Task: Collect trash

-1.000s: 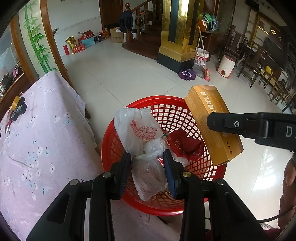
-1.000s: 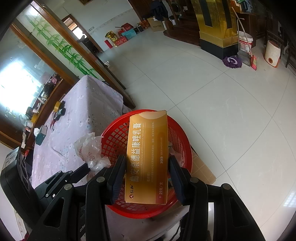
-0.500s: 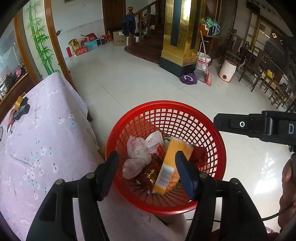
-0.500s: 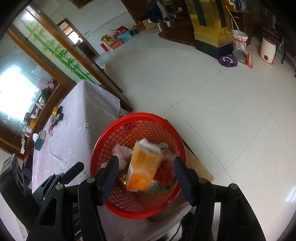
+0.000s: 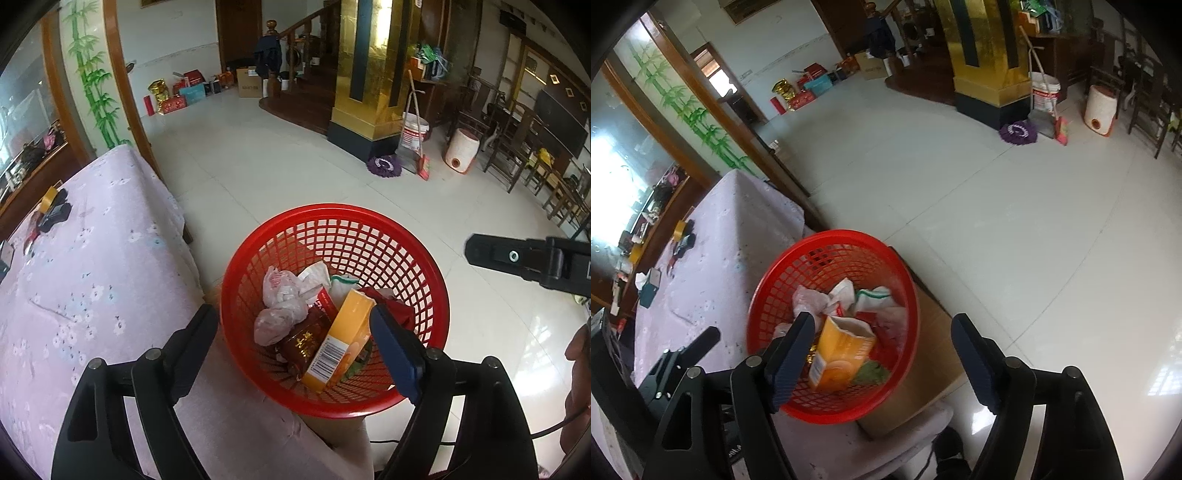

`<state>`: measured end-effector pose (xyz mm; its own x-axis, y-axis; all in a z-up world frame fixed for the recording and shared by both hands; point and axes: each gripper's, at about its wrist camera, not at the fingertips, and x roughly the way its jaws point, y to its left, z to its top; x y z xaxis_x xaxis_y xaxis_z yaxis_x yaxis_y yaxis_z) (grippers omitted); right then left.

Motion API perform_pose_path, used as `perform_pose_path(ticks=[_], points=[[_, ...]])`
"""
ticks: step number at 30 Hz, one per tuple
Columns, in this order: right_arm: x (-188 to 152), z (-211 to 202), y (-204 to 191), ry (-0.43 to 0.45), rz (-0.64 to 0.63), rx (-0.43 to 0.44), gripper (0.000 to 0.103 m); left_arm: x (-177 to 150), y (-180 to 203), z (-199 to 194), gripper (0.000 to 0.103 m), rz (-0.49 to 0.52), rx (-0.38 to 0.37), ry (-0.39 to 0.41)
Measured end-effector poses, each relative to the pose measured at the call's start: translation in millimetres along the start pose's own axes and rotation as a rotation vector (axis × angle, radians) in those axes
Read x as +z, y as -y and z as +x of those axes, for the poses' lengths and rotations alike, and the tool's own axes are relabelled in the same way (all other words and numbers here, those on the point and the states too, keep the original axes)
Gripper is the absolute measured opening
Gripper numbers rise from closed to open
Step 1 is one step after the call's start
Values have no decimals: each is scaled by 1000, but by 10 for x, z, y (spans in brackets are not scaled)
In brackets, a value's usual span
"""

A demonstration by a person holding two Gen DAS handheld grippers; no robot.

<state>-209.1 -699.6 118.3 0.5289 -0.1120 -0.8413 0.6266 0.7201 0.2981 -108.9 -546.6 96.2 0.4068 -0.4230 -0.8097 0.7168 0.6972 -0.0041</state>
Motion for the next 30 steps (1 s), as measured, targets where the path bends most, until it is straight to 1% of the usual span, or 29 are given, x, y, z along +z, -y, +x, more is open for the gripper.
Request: perform_pose_path(ticks=[8,11,15,18,21,25,30], points=[[-131,-85,100,-2,-11,-34,84,-116,-88,-108,85,-73,31,-4],[-190,-118,111,1,-29,-57,84,-173,-88,-173,85,-83,46,2],[-261,-177,103,7,-47,-81,84,-265,-96,-319,85,-75,61,29],[-341,-256,69,23,-57,-105,84,-341,-118,-427,85,-56,56,48],[-489,-367,13,41,-41,-130,84,-425,-167,-530,85,-31,40,60],[-700,-525,-87,67,-26,-167,86,-553,-292,-716,85,-12,26,79],[-903,-729,-295,101,-36,-193,87,-697,-487,-995,85,-12,33,122]])
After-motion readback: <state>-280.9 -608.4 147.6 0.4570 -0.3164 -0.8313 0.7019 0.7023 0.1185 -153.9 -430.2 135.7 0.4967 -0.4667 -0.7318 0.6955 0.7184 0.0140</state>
